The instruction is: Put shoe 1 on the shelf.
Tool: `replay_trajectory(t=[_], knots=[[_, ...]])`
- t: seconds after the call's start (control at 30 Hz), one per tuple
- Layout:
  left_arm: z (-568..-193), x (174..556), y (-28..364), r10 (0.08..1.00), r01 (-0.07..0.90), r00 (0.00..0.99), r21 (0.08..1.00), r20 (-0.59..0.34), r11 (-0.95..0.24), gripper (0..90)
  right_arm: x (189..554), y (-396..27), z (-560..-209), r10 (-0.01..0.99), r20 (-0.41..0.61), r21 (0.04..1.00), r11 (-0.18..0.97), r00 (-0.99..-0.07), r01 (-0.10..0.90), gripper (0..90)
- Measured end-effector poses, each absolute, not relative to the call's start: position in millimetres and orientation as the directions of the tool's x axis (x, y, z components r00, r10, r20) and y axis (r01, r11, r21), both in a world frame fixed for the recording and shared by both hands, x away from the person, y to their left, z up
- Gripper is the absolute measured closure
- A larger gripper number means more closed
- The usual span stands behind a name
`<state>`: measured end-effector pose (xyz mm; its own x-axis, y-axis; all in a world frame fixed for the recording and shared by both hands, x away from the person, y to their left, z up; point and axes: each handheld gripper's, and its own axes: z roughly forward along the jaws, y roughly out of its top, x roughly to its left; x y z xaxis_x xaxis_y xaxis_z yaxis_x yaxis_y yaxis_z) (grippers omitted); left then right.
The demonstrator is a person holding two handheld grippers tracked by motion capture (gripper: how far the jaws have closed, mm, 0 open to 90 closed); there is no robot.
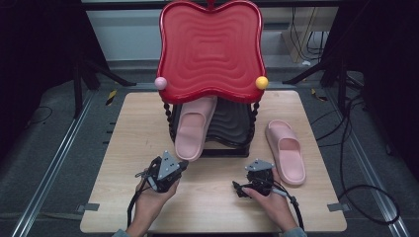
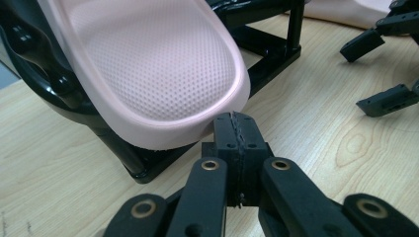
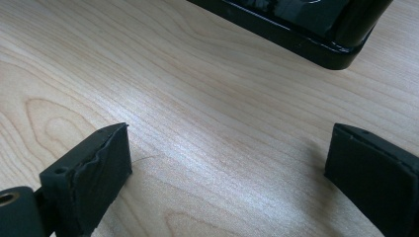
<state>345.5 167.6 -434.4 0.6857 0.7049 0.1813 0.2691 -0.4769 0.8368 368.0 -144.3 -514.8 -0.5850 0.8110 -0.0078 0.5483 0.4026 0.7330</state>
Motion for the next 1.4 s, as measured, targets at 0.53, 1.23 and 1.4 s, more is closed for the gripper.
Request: replay_trajectory(t=[0.53,1.23,1.4], knots=[[-430,362,153,0.71,0.254,0.681,0.85,0.181,-0.461,89.9,368,-144,-515,0.811,-0.008,0.733,0.402,-0.584,0.549,4.0],[-422,383,125,0.711,0.238,0.679,0.862,0.183,-0.449,89.8,367,-145,-515,0.81,-0.009,0.733,0.405,-0.587,0.547,4.0],[-422,385,126,0.702,0.236,0.686,0.854,0.192,-0.464,89.8,367,-145,-515,0.81,-0.008,0.733,0.404,-0.586,0.548,4.0]])
